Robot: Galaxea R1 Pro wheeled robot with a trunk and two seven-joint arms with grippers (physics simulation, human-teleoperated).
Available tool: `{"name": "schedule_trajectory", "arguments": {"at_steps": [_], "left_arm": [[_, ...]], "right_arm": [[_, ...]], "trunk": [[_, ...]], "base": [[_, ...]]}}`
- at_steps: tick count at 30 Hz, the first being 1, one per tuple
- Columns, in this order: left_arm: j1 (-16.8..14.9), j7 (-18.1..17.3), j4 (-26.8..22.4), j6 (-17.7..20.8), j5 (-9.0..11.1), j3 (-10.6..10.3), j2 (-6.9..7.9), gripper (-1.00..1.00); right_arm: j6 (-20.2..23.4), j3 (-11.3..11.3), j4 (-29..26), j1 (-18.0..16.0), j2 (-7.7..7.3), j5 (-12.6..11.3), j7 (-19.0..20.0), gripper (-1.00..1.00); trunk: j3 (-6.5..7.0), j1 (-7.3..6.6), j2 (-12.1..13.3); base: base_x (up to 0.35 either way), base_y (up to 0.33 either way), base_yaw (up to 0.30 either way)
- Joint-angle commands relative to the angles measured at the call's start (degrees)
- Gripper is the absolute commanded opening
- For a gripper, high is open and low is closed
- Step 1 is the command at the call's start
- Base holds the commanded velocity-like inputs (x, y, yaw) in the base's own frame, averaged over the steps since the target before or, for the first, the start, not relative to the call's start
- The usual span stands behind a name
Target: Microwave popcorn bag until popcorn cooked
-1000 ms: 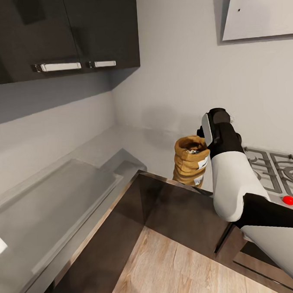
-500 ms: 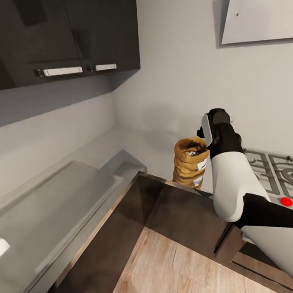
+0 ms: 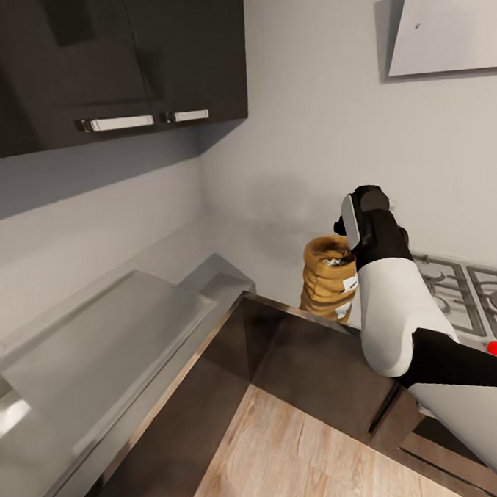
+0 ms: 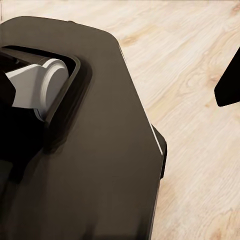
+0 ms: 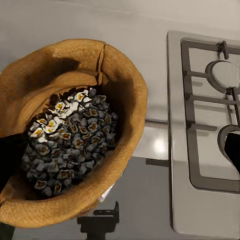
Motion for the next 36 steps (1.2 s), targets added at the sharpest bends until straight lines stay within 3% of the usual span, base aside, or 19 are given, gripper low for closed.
{"name": "schedule_trajectory", "arguments": {"at_steps": [1,13,19,24,29,36], "left_arm": [[0.0,0.1,-0.1,0.0,0.2,0.2,-0.02,1.0],[0.0,0.1,-0.1,0.0,0.2,0.2,0.07,1.0],[0.0,0.1,-0.1,0.0,0.2,0.2,0.07,1.0],[0.0,0.1,-0.1,0.0,0.2,0.2,0.07,1.0],[0.0,0.1,-0.1,0.0,0.2,0.2,0.07,1.0],[0.0,0.1,-0.1,0.0,0.2,0.2,0.07,1.0]], "right_arm": [[0.2,-0.2,0.0,-0.1,0.07,0.3,0.1,1.0],[0.2,-0.5,-0.3,0.8,0.07,0.6,0.0,1.0],[0.2,-5.2,-0.6,1.6,0.07,0.7,-1.3,1.0],[-1.7,-5.8,-0.8,1.6,0.07,0.5,-5.6,1.0],[-1.9,-5.9,-0.9,1.6,0.07,-3.3,-6.1,1.0],[-3.5,-6.2,-0.2,1.6,0.07,-4.4,-6.3,1.0]], "trunk": [[-0.07,0.01,-0.1],[-0.07,0.01,-0.1],[-0.07,0.01,-0.1],[-0.07,0.01,-0.1],[-0.07,0.01,-0.1],[-0.07,0.01,-0.1]], "base": [[0.0,0.0,0.259],[0.0,0.0,0.103],[0.0,0.0,0.0],[0.0,0.0,0.0],[0.0,0.0,0.0],[0.0,0.0,0.0]]}}
